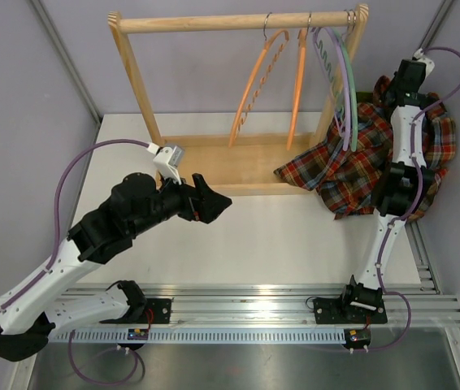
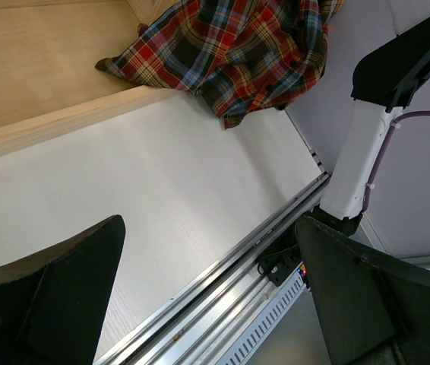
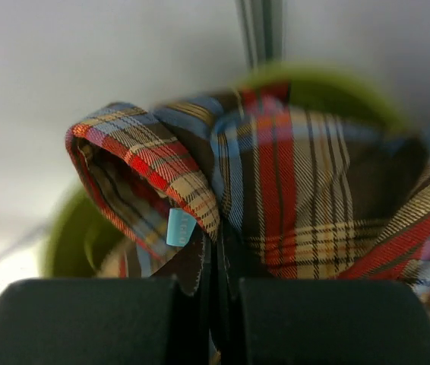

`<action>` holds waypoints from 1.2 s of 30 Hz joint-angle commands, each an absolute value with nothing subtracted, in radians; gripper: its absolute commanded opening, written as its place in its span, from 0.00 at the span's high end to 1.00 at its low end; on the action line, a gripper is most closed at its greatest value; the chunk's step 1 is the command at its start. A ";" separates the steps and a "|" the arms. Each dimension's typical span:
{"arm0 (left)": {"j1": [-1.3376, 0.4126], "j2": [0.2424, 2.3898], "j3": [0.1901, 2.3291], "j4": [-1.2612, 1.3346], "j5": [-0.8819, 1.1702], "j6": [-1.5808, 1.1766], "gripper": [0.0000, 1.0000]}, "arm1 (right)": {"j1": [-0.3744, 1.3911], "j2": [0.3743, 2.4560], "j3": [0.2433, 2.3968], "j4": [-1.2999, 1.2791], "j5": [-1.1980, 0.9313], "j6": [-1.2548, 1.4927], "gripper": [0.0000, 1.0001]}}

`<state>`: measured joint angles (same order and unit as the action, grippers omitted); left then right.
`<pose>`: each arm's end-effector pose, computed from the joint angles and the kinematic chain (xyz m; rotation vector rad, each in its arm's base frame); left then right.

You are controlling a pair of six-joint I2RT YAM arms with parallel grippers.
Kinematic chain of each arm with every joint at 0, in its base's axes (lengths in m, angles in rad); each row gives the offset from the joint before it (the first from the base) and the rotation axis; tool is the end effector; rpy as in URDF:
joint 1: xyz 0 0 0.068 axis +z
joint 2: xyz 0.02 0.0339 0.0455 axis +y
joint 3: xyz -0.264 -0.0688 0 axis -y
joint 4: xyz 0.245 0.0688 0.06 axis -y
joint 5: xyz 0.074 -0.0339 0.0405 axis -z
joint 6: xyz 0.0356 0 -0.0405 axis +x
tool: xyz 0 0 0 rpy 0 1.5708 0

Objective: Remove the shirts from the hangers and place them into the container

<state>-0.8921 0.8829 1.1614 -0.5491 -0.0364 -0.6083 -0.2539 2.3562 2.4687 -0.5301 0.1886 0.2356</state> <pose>0.1121 -0.1370 0.4132 0.2511 1.9497 -0.9928 0.5239 -0.1429 0.3431 0.5986 1.8936 -0.1993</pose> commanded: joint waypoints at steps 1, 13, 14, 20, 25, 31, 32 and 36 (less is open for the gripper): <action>-0.887 0.862 1.154 -0.472 -0.006 -0.612 0.01 | -0.242 2.263 2.347 -0.641 0.126 0.278 1.00; -0.885 0.784 1.108 -0.453 -0.029 -0.615 0.01 | -0.216 2.138 2.209 -0.695 0.170 0.265 0.88; -0.885 0.785 1.106 -0.449 -0.026 -0.617 0.01 | -0.216 2.151 2.227 -0.719 0.167 0.267 0.74; -0.885 0.778 1.114 -0.465 -0.023 -0.606 0.01 | -0.198 2.163 2.245 -0.787 0.235 0.285 0.21; -0.884 0.756 1.095 -0.463 -0.031 -0.609 0.01 | -0.181 1.820 1.959 -0.444 0.178 0.281 0.02; -0.884 0.736 1.069 -0.453 -0.026 -0.611 0.01 | -0.140 1.593 1.896 -0.449 0.198 0.247 0.01; -0.884 0.735 1.068 -0.451 -0.022 -0.611 0.01 | -0.138 1.563 1.882 -0.475 0.198 0.252 0.01; -0.884 0.723 1.045 -0.433 -0.006 -0.618 0.01 | -0.126 1.447 1.818 -0.616 0.175 0.281 0.01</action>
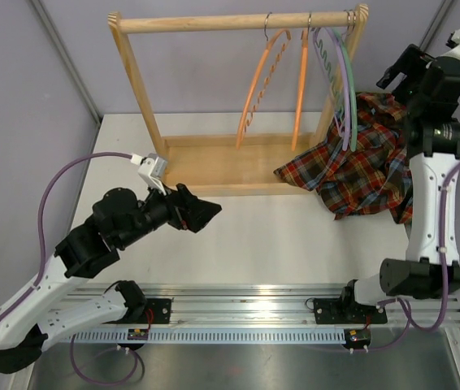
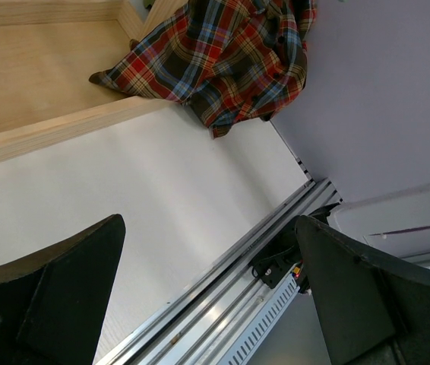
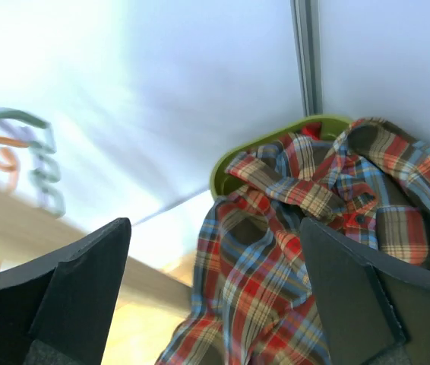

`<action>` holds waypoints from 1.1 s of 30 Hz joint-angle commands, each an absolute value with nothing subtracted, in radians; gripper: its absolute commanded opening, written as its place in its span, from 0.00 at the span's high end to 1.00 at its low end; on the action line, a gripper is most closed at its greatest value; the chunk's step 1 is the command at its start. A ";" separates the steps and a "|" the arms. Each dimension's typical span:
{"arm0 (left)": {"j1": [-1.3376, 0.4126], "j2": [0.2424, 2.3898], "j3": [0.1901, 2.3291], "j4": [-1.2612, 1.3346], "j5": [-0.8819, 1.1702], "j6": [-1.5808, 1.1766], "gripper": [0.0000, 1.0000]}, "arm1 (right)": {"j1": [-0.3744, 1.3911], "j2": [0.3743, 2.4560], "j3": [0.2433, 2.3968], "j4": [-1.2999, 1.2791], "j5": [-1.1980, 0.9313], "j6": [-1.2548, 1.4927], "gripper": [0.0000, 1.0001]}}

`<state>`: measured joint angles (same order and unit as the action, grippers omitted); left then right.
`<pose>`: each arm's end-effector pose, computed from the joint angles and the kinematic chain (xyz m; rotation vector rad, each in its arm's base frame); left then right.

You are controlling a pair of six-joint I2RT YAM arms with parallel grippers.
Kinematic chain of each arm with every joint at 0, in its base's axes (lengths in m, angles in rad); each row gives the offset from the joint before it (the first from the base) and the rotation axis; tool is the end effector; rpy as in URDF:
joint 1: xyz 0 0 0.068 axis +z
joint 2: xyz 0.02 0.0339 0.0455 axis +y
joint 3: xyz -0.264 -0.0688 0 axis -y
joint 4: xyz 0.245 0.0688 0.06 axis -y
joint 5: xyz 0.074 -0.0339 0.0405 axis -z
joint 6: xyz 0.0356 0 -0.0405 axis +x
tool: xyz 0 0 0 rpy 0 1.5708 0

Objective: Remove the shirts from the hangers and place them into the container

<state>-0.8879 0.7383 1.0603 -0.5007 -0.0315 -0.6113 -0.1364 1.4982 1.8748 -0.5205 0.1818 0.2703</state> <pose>0.0930 -0.1126 0.4062 0.2339 1.8595 -1.0453 0.3107 -0.0491 0.5071 0.4767 1.6449 -0.0564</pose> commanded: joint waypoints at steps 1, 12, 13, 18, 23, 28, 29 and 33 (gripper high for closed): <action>-0.882 0.721 1.034 -0.427 -0.006 -0.621 0.01 | -0.124 1.425 1.768 -0.638 0.170 0.290 0.01; -0.882 0.687 0.970 -0.394 0.052 -0.635 0.01 | -0.094 1.066 1.345 -0.732 0.124 0.416 0.01; -0.882 0.689 0.968 -0.391 0.058 -0.634 0.01 | -0.094 1.060 1.318 -0.739 0.115 0.432 0.01; -0.882 0.684 0.959 -0.390 0.080 -0.634 0.01 | -0.094 1.029 1.212 -0.738 0.109 0.486 0.00; -0.882 0.652 0.939 -0.402 0.060 -0.638 0.01 | -0.091 1.028 1.074 -0.703 0.058 0.571 0.01; -0.882 0.632 0.925 -0.408 0.054 -0.641 0.01 | -0.077 1.029 0.954 -0.626 0.061 0.607 0.01; -0.882 0.632 0.923 -0.408 0.055 -0.641 0.01 | -0.075 1.041 0.940 -0.605 0.064 0.609 0.01; -0.884 0.647 0.930 -0.407 0.072 -0.638 0.01 | -0.051 1.135 0.897 -0.497 0.078 0.606 0.01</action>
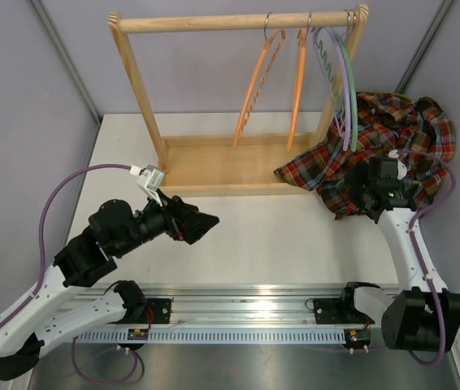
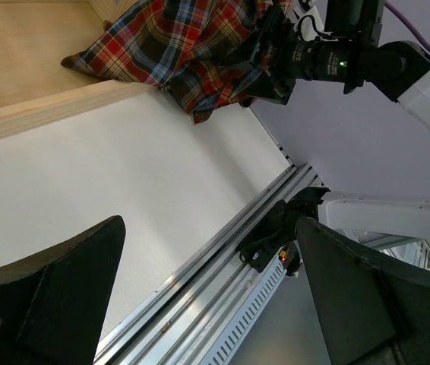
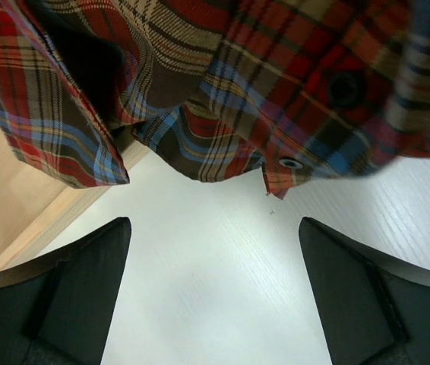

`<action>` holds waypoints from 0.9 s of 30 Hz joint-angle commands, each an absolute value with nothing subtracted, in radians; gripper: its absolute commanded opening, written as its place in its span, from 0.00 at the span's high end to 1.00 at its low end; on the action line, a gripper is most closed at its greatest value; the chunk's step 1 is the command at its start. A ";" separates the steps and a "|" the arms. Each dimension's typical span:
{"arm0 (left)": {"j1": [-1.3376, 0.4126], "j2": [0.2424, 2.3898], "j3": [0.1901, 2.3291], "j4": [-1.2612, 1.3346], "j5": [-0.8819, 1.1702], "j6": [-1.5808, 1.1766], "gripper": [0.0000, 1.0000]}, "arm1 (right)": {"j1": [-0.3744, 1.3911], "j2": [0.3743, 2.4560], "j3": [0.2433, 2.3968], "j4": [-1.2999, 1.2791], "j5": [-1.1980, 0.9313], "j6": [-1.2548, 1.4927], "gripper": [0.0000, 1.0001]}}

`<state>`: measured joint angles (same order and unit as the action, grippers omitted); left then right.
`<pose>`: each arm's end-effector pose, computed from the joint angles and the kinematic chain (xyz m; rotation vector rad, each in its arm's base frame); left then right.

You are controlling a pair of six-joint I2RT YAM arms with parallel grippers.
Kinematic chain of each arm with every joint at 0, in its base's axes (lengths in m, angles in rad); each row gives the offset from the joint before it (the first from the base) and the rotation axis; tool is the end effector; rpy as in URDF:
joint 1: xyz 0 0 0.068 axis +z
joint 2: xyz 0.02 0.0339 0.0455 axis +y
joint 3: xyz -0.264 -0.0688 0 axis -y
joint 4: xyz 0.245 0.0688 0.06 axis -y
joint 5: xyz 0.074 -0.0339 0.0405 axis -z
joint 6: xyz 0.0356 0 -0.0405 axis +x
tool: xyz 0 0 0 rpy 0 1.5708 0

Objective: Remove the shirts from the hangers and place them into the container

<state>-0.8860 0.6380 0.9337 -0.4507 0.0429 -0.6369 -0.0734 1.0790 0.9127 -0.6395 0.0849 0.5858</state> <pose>0.0830 -0.1040 0.3826 0.2664 1.8515 -1.1335 0.2219 -0.0193 0.2859 0.8079 2.2362 0.1447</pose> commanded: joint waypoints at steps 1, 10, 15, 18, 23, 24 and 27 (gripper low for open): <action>-0.882 0.649 0.931 -0.408 0.072 -0.638 0.01 | -0.035 1.158 0.897 -0.474 0.084 0.606 0.01; -0.881 0.621 0.945 -0.460 0.045 -0.632 0.01 | 0.165 1.509 1.060 -0.288 0.360 0.548 0.01; -0.879 0.588 0.948 -0.508 0.003 -0.630 0.01 | 0.189 1.580 1.085 -0.262 0.451 0.577 0.01; -0.879 0.575 0.950 -0.520 -0.023 -0.626 0.01 | 0.187 1.580 1.069 -0.265 0.505 0.589 0.00; -0.879 0.584 0.948 -0.522 -0.020 -0.626 0.01 | 0.187 1.551 0.997 -0.262 0.644 0.643 0.07; -0.879 0.581 0.946 -0.519 -0.018 -0.627 0.01 | 0.186 1.545 0.967 -0.256 0.659 0.659 0.11; -0.879 0.583 0.948 -0.518 -0.018 -0.629 0.01 | 0.186 1.522 0.930 -0.233 0.712 0.675 0.21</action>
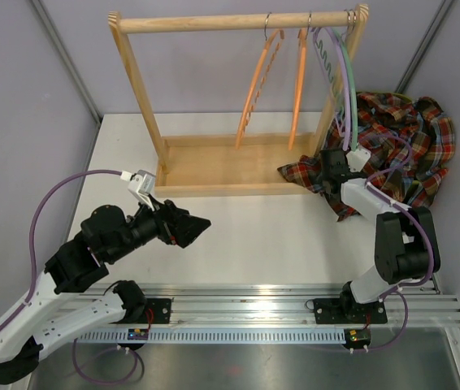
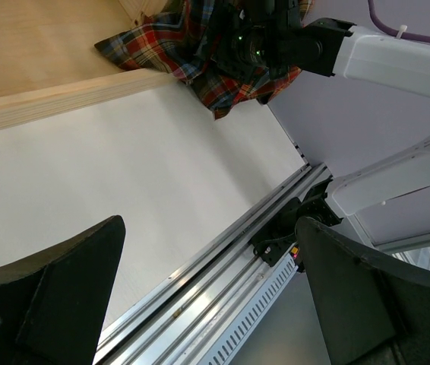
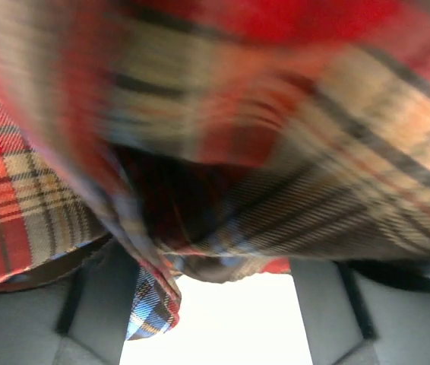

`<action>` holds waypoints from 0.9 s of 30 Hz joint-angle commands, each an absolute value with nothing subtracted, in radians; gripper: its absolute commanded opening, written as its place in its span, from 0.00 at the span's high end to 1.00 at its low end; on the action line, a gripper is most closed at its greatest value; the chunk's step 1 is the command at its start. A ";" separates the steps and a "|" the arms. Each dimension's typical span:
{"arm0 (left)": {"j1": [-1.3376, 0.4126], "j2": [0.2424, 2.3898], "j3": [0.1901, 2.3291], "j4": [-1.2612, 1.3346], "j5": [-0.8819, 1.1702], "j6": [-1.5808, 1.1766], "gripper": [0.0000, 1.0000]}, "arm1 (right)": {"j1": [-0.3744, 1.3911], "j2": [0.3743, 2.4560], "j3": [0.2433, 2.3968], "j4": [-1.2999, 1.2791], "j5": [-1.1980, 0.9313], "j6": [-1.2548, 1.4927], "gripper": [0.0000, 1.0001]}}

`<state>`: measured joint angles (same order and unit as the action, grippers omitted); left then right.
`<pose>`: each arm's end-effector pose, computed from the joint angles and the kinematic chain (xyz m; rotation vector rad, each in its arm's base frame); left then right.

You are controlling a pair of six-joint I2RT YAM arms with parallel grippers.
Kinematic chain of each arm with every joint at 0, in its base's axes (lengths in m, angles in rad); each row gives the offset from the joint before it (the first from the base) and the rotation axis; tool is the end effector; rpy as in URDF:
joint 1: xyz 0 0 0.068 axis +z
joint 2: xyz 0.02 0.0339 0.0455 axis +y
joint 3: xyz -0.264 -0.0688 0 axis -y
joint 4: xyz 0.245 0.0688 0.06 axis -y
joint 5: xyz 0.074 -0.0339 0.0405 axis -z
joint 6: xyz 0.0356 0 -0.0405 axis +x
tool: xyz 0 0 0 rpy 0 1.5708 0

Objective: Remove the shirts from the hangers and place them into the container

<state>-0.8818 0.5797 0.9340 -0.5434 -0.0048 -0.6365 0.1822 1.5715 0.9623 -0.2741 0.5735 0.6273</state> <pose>0.0737 -0.0892 0.3788 0.2280 1.8803 -1.0746 0.3196 0.0392 0.2062 0.7387 2.1729 -0.2969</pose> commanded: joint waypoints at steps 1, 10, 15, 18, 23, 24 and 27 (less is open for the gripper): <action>-0.879 0.583 0.948 -0.520 -0.020 -0.630 0.01 | 0.186 1.516 0.930 -0.230 0.721 0.676 0.25; -0.879 0.558 0.946 -0.537 -0.026 -0.650 0.01 | 0.186 1.534 0.982 -0.210 0.729 0.658 1.00; -0.879 0.548 0.946 -0.546 -0.032 -0.657 0.01 | 0.186 1.450 0.973 -0.199 0.716 0.623 1.00; -0.879 0.549 0.948 -0.543 -0.028 -0.658 0.01 | 0.186 1.330 0.979 -0.219 0.742 0.586 1.00; -0.879 0.560 0.945 -0.525 -0.011 -0.663 0.01 | 0.186 1.128 1.040 -0.218 0.819 0.462 1.00; -0.879 0.564 0.943 -0.519 -0.008 -0.664 0.01 | 0.186 1.111 1.057 -0.209 0.837 0.413 1.00; -0.879 0.577 0.942 -0.506 -0.006 -0.670 0.01 | 0.184 1.088 1.121 -0.169 0.902 0.316 1.00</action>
